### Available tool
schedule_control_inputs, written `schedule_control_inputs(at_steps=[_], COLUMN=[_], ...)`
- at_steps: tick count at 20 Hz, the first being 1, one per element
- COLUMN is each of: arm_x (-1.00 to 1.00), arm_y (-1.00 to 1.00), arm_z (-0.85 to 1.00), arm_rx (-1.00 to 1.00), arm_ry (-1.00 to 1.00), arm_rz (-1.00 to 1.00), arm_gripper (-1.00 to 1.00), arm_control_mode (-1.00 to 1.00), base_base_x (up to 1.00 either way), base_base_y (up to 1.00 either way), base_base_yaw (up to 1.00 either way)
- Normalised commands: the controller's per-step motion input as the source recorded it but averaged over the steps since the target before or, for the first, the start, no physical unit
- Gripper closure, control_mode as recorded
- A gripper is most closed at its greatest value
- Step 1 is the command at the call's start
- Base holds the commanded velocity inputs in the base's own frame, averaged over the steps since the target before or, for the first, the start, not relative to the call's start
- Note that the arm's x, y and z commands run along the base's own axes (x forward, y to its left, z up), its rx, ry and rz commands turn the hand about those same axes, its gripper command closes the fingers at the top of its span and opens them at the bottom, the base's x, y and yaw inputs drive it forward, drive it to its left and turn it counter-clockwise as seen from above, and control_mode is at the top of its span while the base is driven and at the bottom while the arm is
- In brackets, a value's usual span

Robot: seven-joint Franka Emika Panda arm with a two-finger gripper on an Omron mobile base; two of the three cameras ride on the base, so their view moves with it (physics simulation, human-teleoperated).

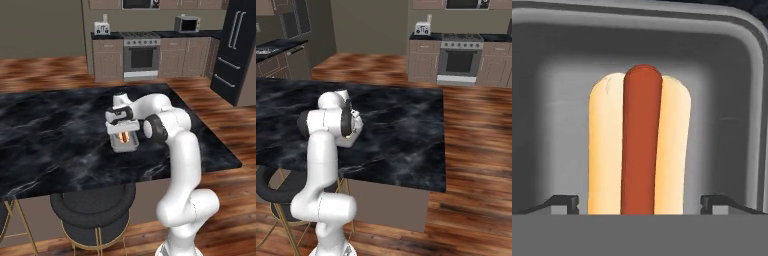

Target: Place one cooked food and one vegetable from the large plate to each tupperware container.

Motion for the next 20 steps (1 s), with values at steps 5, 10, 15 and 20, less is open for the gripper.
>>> schedule_control_inputs(at_steps=[5,10,15,20], arm_x=[-0.34,-0.82,-1.0,-1.0], arm_y=[0.0,0.0,-0.02,-0.2], arm_z=[0.74,0.82,0.63,0.61], arm_rx=[0.04,0.05,0.07,0.05], arm_ry=[-0.04,-0.07,-0.1,-0.14], arm_rz=[0.0,0.0,0.0,0.01], arm_gripper=[-1.0,-1.0,-1.0,-1.0], arm_control_mode=[-1.0,-1.0,-1.0,-1.0], base_base_x=[0.0,0.0,0.0,0.0], base_base_y=[0.0,0.0,0.0,0.0], base_base_yaw=[0.0,0.0,0.0,0.0])
